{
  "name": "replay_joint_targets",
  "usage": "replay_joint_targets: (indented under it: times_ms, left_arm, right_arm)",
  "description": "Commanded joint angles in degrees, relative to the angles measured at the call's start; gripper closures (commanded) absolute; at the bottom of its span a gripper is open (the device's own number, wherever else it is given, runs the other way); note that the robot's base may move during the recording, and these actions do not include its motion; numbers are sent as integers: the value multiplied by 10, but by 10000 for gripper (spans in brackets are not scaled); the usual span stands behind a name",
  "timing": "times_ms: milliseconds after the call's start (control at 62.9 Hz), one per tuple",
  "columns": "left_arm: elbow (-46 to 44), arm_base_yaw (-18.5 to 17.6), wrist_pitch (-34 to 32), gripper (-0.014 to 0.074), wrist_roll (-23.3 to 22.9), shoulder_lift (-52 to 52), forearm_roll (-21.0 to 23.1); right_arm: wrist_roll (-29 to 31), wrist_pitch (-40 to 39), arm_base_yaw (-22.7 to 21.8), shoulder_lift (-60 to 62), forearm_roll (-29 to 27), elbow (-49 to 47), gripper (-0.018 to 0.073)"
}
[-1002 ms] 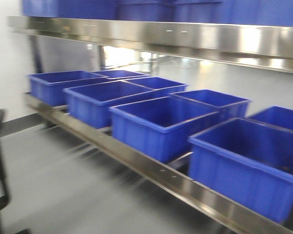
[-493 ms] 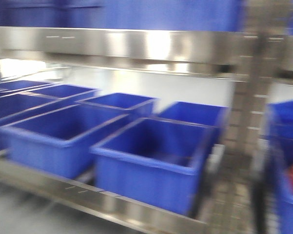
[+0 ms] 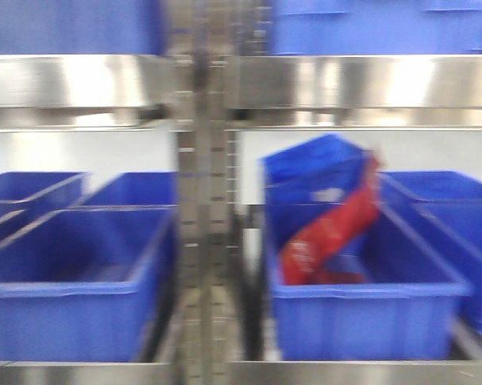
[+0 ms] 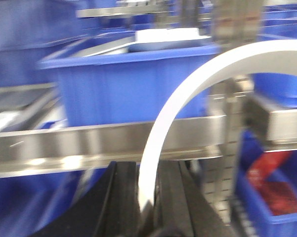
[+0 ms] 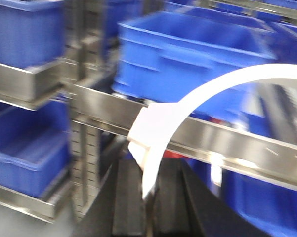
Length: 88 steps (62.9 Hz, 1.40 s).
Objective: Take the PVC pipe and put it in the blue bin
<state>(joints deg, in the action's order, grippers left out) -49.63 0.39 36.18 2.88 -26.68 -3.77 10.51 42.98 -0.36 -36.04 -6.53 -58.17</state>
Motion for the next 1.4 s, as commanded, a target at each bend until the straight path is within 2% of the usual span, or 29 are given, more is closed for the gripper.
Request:
replay_joint_targets:
  times_ms: [0,445,716,1384]
  left_arm:
    - [-1,-2,-17,707,-5,2,3]
    - [-1,-2,-17,707,-5,2,3]
    - [-1,-2,-17,707,-5,2,-22]
    - [-1,-2,-17,707,-5,2,-22]
  right_arm:
    - [3,-10,0,3,6,-4,727]
    - [3,-10,0,3,6,-4,727]
    - [3,-10,0,3,5,-4,727]
    - [3,-10,0,3,5,-4,727]
